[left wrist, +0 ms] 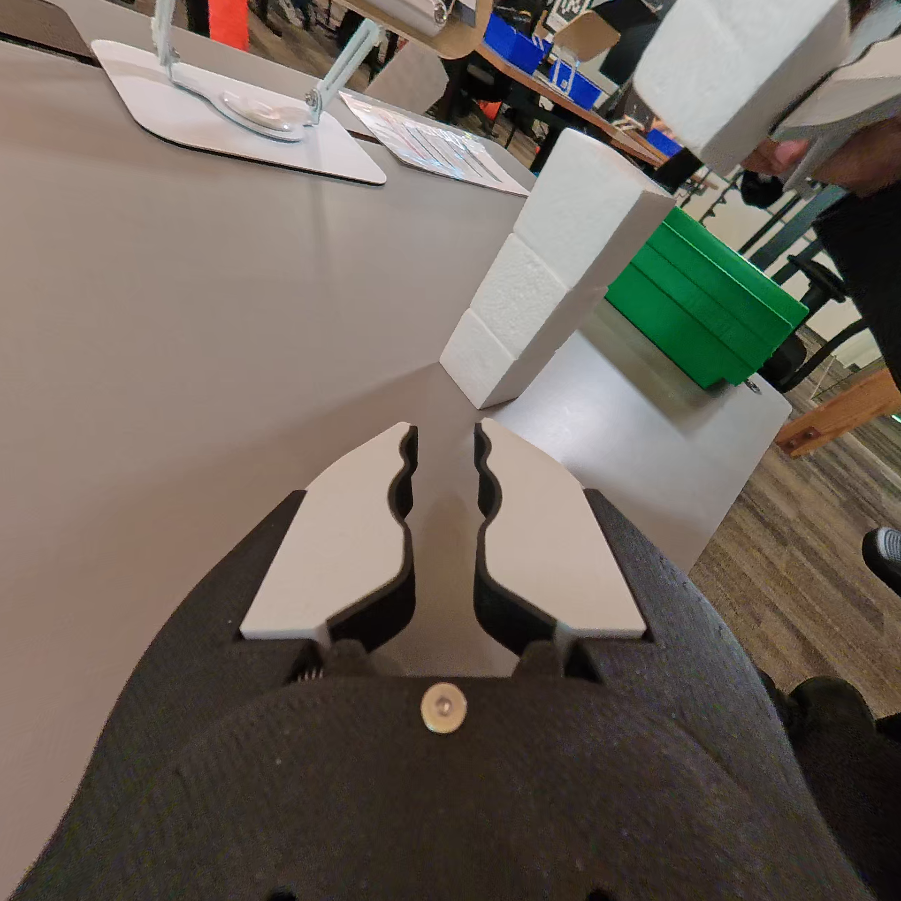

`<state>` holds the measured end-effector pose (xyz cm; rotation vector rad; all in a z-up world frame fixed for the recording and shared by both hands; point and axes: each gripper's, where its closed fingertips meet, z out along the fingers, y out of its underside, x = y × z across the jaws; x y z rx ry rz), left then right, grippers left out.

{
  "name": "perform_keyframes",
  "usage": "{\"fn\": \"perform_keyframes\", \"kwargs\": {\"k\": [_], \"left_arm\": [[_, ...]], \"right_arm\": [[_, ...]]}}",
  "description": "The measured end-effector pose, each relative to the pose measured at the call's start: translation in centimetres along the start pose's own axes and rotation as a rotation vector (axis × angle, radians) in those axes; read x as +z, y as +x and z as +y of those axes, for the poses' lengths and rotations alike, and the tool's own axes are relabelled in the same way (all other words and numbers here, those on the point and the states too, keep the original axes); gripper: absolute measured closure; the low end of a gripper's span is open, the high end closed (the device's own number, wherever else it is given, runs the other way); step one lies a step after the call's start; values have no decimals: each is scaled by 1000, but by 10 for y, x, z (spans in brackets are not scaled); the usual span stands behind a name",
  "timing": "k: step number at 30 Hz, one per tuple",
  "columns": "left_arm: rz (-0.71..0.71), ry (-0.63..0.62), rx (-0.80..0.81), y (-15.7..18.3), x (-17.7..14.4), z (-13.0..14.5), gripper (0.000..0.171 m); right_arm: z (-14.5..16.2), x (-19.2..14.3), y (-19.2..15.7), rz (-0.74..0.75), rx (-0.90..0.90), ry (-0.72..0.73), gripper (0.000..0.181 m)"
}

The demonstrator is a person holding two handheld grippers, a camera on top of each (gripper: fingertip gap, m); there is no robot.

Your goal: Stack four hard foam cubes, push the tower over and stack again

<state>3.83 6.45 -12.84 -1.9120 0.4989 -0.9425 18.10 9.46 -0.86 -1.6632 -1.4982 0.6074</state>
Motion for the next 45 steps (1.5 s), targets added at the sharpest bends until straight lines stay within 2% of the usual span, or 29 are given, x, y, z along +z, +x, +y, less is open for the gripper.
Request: {"fn": "perform_keyframes", "kwargs": {"k": [7, 11, 17, 45], "left_arm": [[18, -22, -19, 0, 2, 2, 149], [20, -21, -48, -3, 2, 2, 149], [24, -28, -54, -2, 3, 3, 148], [26, -40, -41, 0, 3, 5, 148]], "right_arm": [[5, 4, 14, -17, 36, 23, 127], [2, 11, 8, -44, 36, 53, 127], [5, 22, 0, -72, 2, 19, 127], [4, 24, 2, -85, 4, -2, 127]]}}
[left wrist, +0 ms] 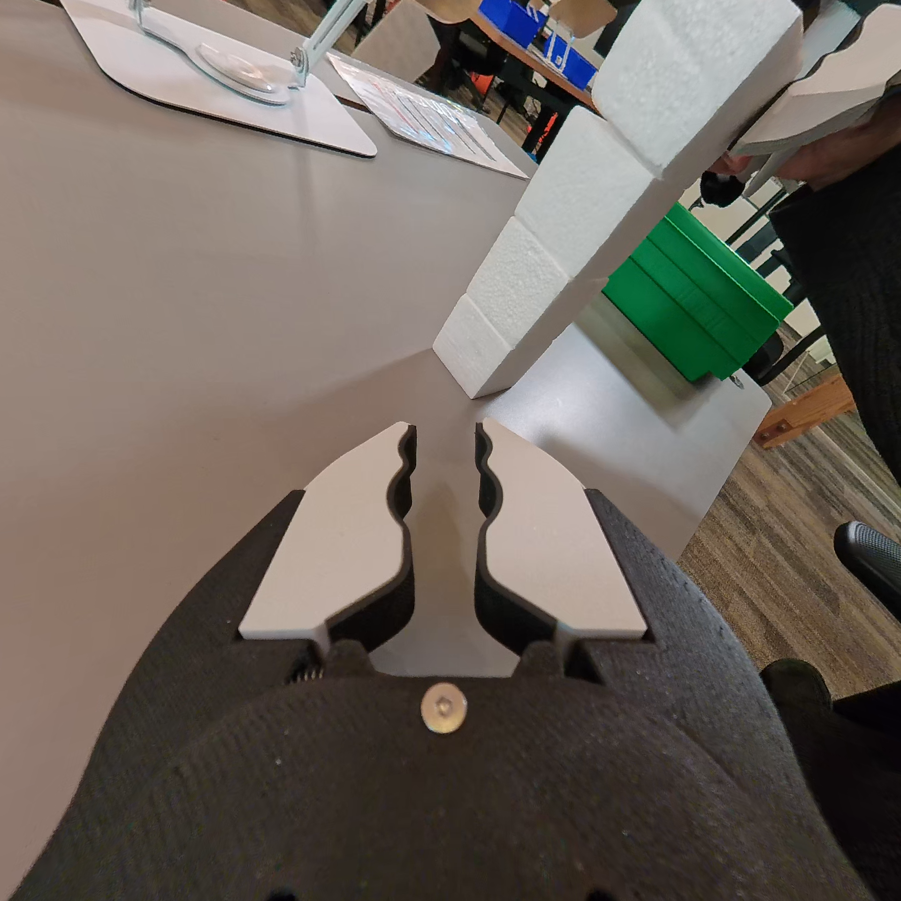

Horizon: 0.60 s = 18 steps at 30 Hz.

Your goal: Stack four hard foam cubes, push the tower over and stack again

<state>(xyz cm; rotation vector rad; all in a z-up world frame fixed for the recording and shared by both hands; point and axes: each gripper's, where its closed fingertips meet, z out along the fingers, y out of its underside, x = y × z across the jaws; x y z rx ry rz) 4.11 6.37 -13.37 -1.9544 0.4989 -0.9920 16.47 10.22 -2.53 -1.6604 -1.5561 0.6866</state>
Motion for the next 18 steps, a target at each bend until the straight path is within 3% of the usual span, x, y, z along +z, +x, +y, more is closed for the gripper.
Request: {"fn": "perform_keyframes", "kwargs": {"k": [18], "left_arm": [[1, -1, -2, 0, 0, 0, 148]], "right_arm": [[1, 0, 1, -10, 17, -1, 127]]}}
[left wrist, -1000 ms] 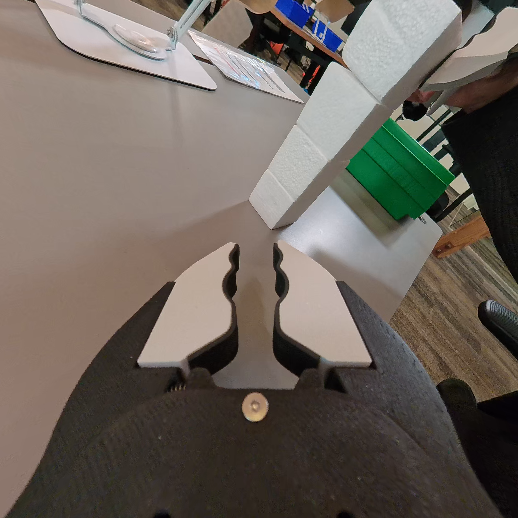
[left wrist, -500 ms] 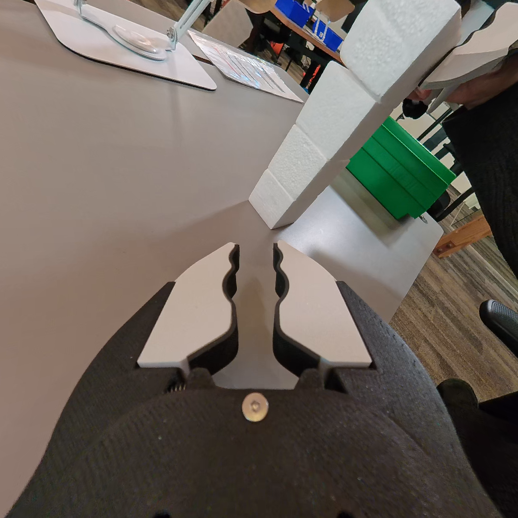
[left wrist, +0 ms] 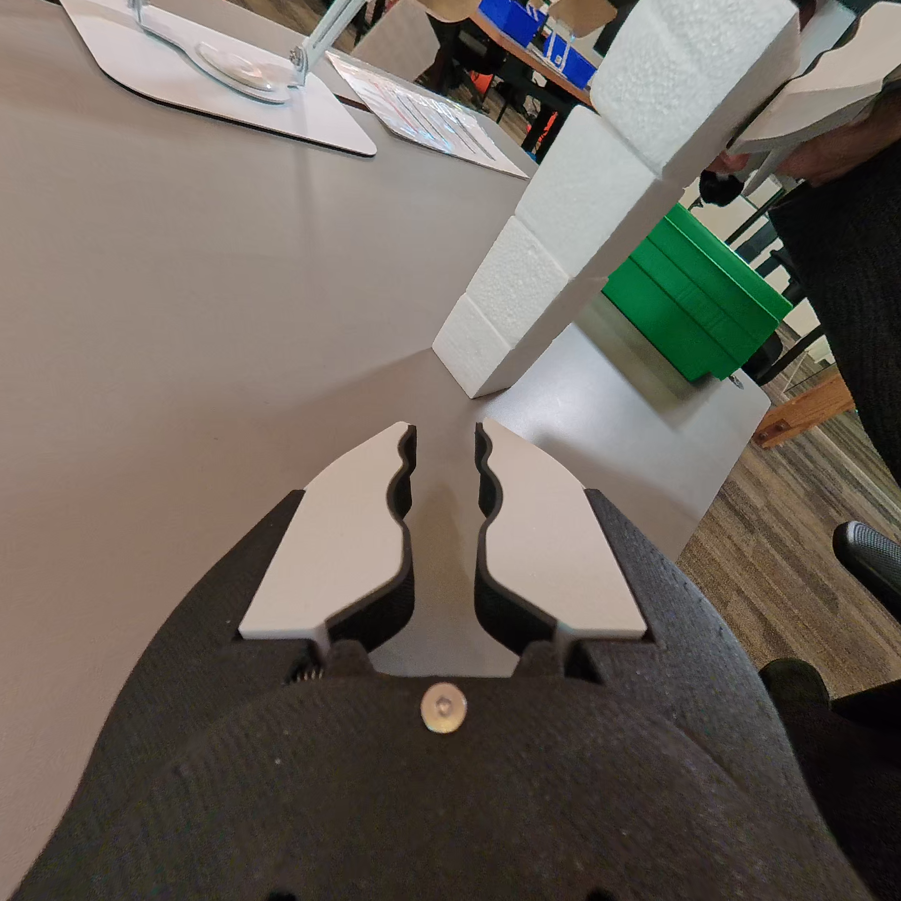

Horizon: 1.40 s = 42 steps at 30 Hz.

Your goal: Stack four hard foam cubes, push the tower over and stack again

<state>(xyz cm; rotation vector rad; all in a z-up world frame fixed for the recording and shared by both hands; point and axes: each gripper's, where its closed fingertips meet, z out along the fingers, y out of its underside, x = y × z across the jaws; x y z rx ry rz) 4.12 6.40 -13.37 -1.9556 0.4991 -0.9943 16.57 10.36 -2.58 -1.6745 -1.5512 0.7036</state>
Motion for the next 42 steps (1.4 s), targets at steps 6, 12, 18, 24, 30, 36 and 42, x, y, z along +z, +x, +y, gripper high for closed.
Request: {"fn": "perform_keyframes", "kwargs": {"k": [6, 12, 18, 24, 30, 36, 42], "left_arm": [[0, 0, -1, 0, 0, 0, 148], [2, -4, -3, 0, 0, 1, 148], [2, -5, -6, 0, 0, 1, 148], [4, -9, -6, 1, 1, 2, 148], [3, -8, -2, 1, 1, 2, 148], [-26, 24, 21, -1, -2, -3, 152], [-128, 101, 113, -13, -11, -17, 158]], "right_arm": [[1, 0, 1, -3, 14, 6, 127], [0, 0, 1, 16, 19, 12, 120], [-5, -2, -1, -8, 59, 60, 111], [-22, -19, 4, 71, 105, 225, 110], [-30, -77, 26, 353, 365, 702, 127], [69, -57, 19, 361, 857, 830, 178], [137, -26, 27, 516, 1186, 621, 181]]}}
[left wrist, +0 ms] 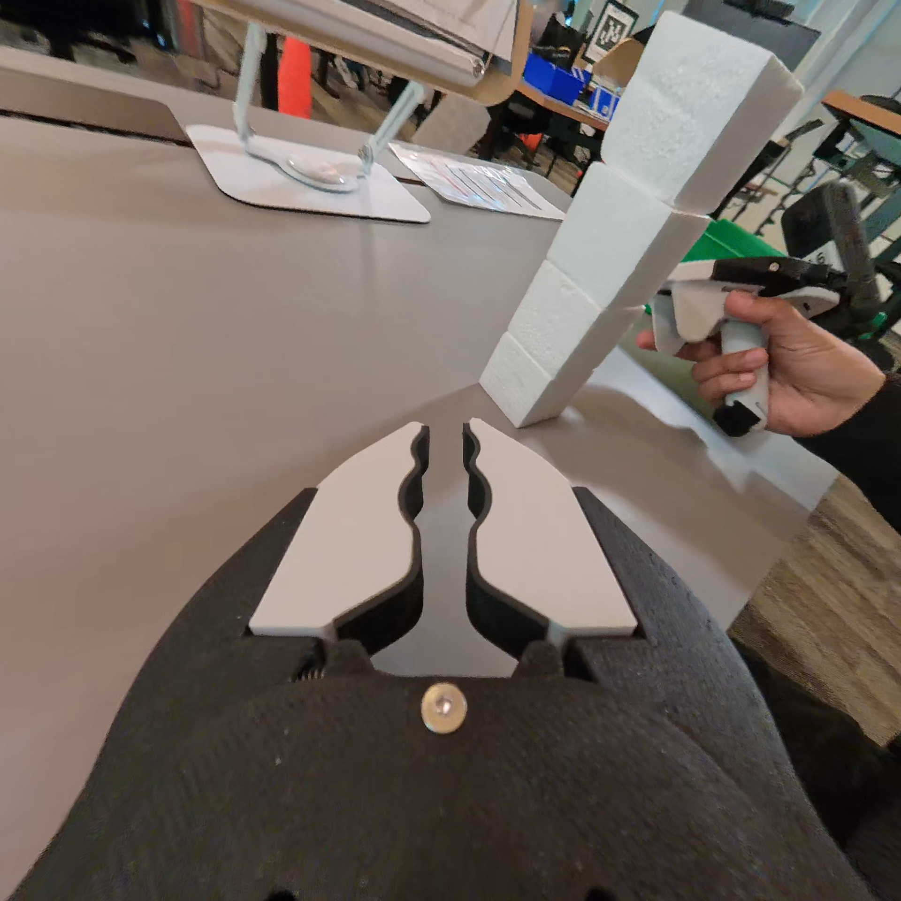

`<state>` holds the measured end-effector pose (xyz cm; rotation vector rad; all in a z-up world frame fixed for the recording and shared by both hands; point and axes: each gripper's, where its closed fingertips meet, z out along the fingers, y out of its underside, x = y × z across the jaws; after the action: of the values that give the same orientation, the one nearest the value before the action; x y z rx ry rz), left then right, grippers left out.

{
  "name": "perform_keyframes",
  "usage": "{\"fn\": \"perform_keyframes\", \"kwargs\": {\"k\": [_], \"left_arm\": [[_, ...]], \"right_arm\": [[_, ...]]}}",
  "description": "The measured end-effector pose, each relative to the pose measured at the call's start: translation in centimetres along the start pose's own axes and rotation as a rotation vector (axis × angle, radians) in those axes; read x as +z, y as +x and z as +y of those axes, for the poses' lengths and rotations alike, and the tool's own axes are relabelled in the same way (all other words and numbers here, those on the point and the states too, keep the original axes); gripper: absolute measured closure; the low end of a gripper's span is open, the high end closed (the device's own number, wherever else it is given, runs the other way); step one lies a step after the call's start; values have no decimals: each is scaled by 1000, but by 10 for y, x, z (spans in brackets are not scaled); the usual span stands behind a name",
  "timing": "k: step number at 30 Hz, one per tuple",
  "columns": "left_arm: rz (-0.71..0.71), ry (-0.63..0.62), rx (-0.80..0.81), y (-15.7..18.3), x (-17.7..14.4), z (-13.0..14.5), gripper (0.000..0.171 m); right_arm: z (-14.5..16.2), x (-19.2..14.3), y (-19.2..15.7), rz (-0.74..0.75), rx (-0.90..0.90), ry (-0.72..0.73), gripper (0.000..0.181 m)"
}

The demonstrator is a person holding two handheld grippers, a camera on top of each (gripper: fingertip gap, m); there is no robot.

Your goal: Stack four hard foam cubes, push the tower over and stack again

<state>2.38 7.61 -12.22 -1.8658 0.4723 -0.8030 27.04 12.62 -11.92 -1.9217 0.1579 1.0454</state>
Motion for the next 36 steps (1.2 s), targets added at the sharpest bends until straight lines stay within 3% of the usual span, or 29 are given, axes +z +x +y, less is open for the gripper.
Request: {"fn": "perform_keyframes", "kwargs": {"k": [4, 8, 13, 16, 17, 19, 20, 21, 27, 32, 36], "left_arm": [[-49, 27, 24, -10, -4, -5, 160], [-73, 39, 61, -12, -7, -8, 161], [-94, 59, 215, -4, -7, -12, 163], [-113, 70, 300, 1, -8, -12, 166], [-117, 76, 315, 2, -9, -13, 167], [-118, 93, 326, 4, -11, -16, 168], [-120, 105, 323, 4, -12, -18, 168], [-123, 121, 318, 4, -14, -20, 169], [-152, 233, 298, 0, -26, -39, 171], [-150, 310, 263, 3, -34, -50, 171], [-185, 355, 262, 0, -41, -57, 171]], "right_arm": [[29, -4, 42, 486, -291, -266, 181], [36, -22, 56, 748, -408, -455, 181], [15, -43, 69, 1125, -526, -509, 181], [36, -14, 51, 1063, -483, -577, 181], [53, 7, 33, 922, -416, -611, 181], [86, 59, -41, 416, -151, -638, 181], [86, 71, -72, 247, -36, -617, 181], [76, 78, -87, 187, 0, -578, 181], [38, 55, -47, 507, -358, -537, 181], [40, 32, -25, 481, -489, -494, 181], [44, 25, -9, 392, -520, -351, 177]]}}
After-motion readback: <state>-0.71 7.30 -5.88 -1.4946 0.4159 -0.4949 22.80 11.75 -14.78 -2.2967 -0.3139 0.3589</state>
